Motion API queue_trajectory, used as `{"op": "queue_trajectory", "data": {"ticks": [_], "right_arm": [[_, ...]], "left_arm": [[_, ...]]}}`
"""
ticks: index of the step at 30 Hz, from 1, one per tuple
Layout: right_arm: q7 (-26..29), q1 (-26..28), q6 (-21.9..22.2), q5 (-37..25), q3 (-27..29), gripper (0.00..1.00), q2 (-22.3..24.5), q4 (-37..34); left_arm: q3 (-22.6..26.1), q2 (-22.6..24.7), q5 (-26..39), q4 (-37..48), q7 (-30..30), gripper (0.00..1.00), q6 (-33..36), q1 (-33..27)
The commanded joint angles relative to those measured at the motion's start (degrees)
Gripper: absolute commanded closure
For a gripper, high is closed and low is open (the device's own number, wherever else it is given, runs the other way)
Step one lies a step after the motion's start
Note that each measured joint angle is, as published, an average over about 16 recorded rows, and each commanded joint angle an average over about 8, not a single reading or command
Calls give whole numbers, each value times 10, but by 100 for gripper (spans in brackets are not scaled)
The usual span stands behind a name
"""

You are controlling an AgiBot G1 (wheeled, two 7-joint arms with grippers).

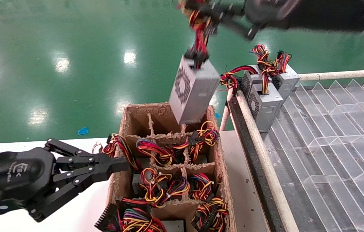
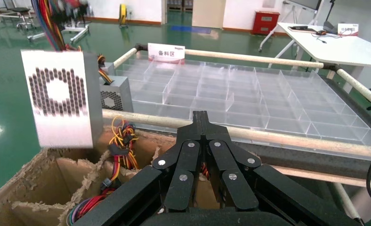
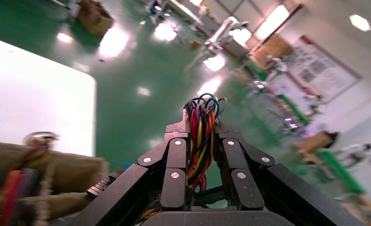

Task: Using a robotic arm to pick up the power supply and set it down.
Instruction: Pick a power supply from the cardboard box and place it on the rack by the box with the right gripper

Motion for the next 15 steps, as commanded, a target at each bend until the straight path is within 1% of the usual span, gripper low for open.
{"op": "queue_trajectory", "data": {"ticks": [1,8,15], "right_arm": [[-6,9,4,3,3,100,9,9],[-13,37,40,-3,9,100,47,26],[-3,59,85,-23,9,100,97,25]], "left_arm": [[0,0,0,0,0,100,0,0],[0,0,0,0,0,100,0,0],[0,0,0,0,0,100,0,0]]}}
